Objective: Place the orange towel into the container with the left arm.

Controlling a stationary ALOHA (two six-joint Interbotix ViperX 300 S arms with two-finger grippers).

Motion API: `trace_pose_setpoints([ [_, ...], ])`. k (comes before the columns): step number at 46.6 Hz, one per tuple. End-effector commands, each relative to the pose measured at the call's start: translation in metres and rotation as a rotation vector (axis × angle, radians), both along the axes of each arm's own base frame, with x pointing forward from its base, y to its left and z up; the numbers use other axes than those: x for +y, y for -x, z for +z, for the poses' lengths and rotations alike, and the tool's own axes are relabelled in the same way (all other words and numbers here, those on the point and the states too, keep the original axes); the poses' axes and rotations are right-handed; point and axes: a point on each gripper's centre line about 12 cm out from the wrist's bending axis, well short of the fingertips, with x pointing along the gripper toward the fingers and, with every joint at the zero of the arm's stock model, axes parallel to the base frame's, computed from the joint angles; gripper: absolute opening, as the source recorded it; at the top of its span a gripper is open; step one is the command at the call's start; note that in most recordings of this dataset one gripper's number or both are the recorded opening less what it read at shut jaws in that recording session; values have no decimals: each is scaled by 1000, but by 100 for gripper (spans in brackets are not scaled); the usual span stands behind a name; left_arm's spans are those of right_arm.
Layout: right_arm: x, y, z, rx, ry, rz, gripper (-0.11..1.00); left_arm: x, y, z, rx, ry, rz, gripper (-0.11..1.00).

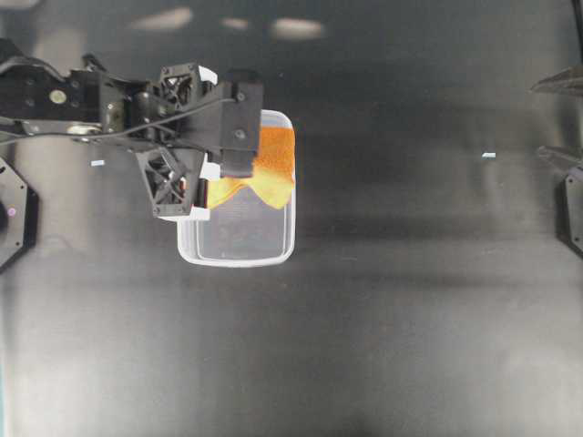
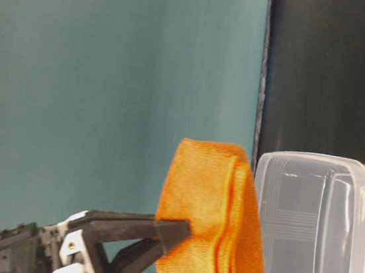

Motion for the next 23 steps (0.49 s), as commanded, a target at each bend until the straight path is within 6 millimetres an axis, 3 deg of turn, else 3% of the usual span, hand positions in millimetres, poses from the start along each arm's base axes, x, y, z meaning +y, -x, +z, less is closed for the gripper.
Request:
trace_pose_setpoints([
  [1,0,-1,3,-8,-4,-2,78,0,-3,1,-20,-4,-3,6],
  [23,0,-1,3,-9,-4,-2,78,1,-3,-23,17,13,20,6],
])
